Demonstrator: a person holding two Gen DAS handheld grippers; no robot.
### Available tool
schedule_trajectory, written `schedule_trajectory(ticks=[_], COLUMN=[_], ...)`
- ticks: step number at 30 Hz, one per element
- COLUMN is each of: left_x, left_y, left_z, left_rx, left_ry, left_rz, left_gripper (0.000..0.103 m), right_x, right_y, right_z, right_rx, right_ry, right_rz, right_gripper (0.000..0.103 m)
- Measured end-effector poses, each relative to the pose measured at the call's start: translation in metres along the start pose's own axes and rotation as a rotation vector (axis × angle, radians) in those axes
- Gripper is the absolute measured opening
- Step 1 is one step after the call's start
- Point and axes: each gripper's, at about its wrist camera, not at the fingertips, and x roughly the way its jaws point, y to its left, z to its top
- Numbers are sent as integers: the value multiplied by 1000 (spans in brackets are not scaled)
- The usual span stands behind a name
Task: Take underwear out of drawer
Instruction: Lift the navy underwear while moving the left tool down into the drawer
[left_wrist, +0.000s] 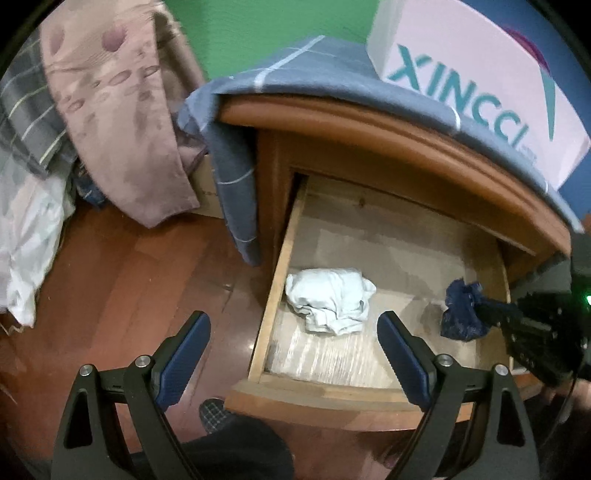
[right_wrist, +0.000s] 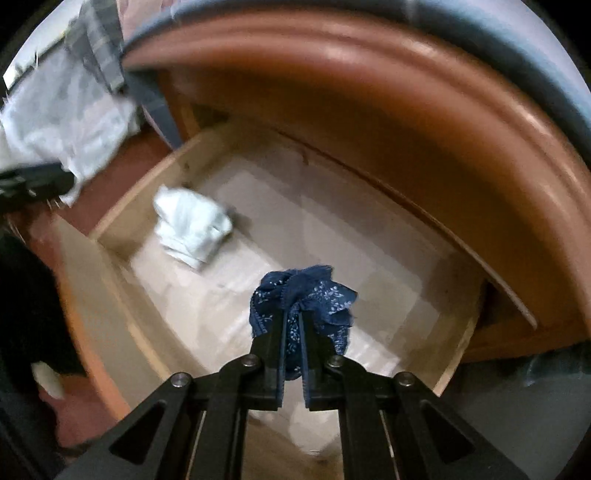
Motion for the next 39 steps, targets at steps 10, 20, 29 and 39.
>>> schedule_trajectory(ticks=[10, 20, 29, 39], left_x=[6, 11, 28, 61], left_y=[-16, -20, -36, -54], left_z=[9, 12, 9, 17], left_rx=[80, 146, 225, 243], left_ry=[-1, 6, 84, 229], left_rz=[-1, -2, -93, -159], left_gripper=[90, 90, 90, 90], right_x=[64, 90, 55, -38], right_y=[14, 39, 52, 24], right_z=[9, 10, 1, -26], right_rx=[-145, -230, -147, 168], right_ry=[199, 259, 199, -49], right_rz=[-64, -19, -24, 75], right_gripper=[47, 46, 13, 10])
